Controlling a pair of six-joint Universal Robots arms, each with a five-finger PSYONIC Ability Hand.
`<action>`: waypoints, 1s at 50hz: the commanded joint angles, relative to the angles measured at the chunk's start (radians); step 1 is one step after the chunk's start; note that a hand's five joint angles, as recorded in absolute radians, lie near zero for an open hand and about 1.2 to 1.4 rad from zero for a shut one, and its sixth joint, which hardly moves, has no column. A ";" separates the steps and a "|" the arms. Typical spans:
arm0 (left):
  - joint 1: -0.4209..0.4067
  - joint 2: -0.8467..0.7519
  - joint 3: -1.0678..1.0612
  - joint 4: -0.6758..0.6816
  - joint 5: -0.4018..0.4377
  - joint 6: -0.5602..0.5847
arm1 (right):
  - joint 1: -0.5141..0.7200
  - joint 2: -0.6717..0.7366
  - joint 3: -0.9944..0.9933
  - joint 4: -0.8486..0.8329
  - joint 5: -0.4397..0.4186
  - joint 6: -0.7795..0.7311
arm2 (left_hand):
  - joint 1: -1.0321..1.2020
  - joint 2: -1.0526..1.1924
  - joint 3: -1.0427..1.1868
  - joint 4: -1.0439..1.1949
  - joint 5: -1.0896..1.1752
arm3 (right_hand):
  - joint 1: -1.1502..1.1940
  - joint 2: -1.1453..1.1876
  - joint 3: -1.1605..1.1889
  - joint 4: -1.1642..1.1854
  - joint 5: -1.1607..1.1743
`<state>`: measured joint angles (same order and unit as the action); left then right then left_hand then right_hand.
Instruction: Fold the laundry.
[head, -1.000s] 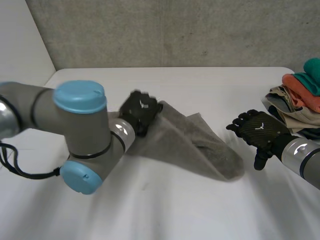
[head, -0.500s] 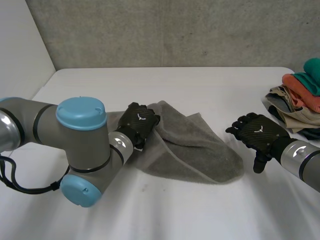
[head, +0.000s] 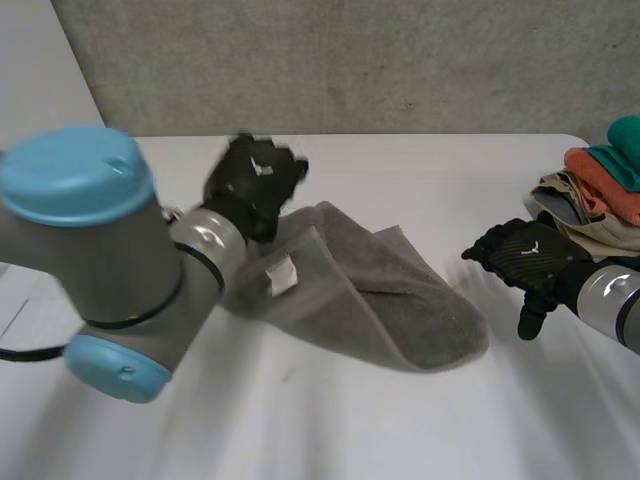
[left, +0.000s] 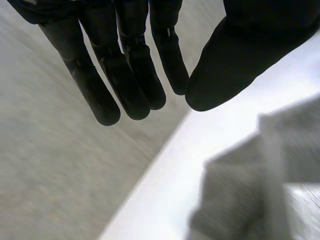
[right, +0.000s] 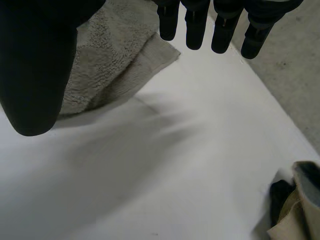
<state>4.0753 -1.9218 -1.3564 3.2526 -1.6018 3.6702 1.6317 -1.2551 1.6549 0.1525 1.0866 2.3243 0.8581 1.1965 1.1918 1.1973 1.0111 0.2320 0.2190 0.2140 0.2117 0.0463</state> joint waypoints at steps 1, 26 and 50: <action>-0.001 0.165 -0.003 0.006 -0.007 -0.067 | 0.008 0.091 -0.053 0.033 -0.013 0.165 | 0.538 0.200 0.204 0.199 0.211 | -0.057 -0.044 -0.040 -0.037 -0.046; 0.016 -0.313 0.028 0.004 0.181 -0.007 | 0.065 0.140 -0.035 -0.100 0.004 0.395 | -0.254 -0.593 -0.588 -0.593 -0.582 | -0.057 -0.044 -0.040 -0.037 -0.046; 0.017 -0.502 0.254 0.039 0.183 0.051 | 0.050 0.141 -0.027 -0.108 0.006 0.343 | 0.538 0.200 0.204 0.199 0.211 | -0.057 -0.044 -0.040 -0.037 -0.046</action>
<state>4.0991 -2.4385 -1.0989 3.2687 -1.3739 3.7229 1.6943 -1.1136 1.6317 0.0456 1.0894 2.6670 1.1297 1.1627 1.1574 1.1671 0.9628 0.2324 0.2190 0.2140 0.2117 0.0462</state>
